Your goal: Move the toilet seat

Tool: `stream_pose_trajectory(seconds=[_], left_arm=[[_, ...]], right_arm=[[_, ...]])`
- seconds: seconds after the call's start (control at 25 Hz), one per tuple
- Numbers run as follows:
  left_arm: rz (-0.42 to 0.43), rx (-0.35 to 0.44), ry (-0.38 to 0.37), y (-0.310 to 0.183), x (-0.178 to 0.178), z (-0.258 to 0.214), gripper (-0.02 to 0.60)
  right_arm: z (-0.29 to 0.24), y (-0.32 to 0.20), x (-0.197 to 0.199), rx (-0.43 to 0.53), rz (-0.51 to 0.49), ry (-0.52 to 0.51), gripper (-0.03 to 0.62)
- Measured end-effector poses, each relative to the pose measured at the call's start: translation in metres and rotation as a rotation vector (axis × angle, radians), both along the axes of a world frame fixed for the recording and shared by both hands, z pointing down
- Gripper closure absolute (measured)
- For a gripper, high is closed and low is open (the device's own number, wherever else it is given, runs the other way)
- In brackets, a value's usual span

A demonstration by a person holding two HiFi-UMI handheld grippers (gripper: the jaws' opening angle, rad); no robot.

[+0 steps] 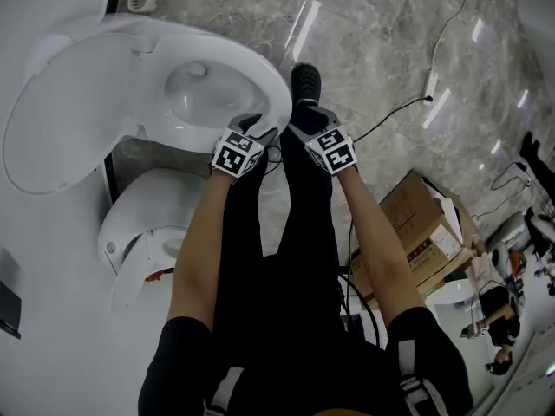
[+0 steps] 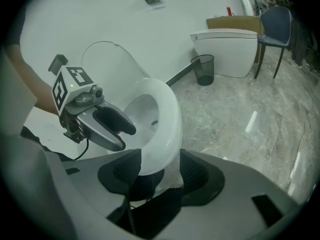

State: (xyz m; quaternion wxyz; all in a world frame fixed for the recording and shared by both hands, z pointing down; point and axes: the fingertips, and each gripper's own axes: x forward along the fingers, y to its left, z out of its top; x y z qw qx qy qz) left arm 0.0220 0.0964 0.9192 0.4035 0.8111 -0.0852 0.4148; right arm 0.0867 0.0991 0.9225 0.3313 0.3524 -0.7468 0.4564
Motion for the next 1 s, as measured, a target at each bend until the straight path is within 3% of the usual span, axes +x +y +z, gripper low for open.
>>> stream_pose_trajectory(seconds=[0.2,0.4,0.8,1.0], left_arm=[[0.005,-0.014,0.010,0.000,0.013,0.019,0.325],[0.011,-0.035,0.006,0.005,0.018,0.037,0.291],[0.102,-0.069,-0.006,0.023,0.026,0.056,0.269],[0.100,-0.091,-0.011,0.024,0.024,0.056,0.275]], right_arm=[[0.007,-0.008,-0.001,-0.001,0.009,-0.046,0.350],[0.016,-0.010,-0.010,0.010,-0.043,-0.061,0.350],[0.021,-0.012,-0.013,-0.005,0.005,-0.095,0.350],[0.021,-0.003,-0.029,-0.032,-0.021,-0.118,0.350]])
